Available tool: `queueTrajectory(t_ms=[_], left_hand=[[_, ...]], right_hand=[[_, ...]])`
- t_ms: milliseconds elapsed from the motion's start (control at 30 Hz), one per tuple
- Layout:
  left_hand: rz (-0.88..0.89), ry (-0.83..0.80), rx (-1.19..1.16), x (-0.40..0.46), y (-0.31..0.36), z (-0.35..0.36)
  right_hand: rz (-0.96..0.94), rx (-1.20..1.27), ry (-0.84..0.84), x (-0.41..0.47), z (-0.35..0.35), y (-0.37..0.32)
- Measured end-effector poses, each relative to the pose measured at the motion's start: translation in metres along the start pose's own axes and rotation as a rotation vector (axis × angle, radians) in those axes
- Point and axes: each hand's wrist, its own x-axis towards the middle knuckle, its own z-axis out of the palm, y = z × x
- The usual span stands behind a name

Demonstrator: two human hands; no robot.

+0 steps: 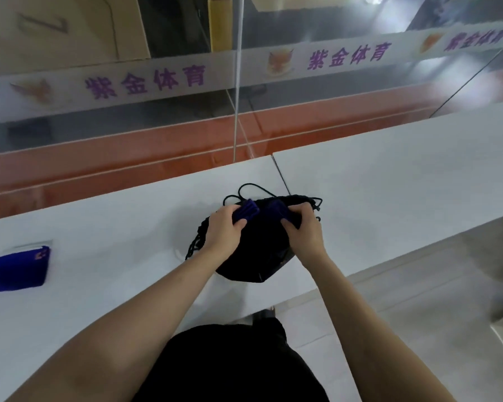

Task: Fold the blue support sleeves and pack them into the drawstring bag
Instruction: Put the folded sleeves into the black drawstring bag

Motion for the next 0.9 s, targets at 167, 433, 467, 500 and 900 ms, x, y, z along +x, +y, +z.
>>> queueTrajectory(t_ms=[167,433,467,500,900], left_hand=[[-0.203,-0.101,-0.022,0.022,0.0,0.021],[-0.268,-0.252,0.282,0.025,-0.01,0.047],[-0.263,-0.266,0.325,0.024,-0.011,0.048],[-0.26,-0.278,0.357,0.023,-0.013,0.05],[-0.264,-0.25,0.796,0.032,-0.02,0.082]], right_hand=[[-0.097,-0.193,-0.253,0.053,-0.006,0.013],[-0.216,-0.394,-0.599,0.1,-0.013,0.042],[-0.23,-0.411,-0.619,0.103,-0.013,0.045],[-0.239,-0.425,-0.635,0.106,-0.011,0.049],[-0.29,-0.664,-0.761,0.131,0.012,0.074]])
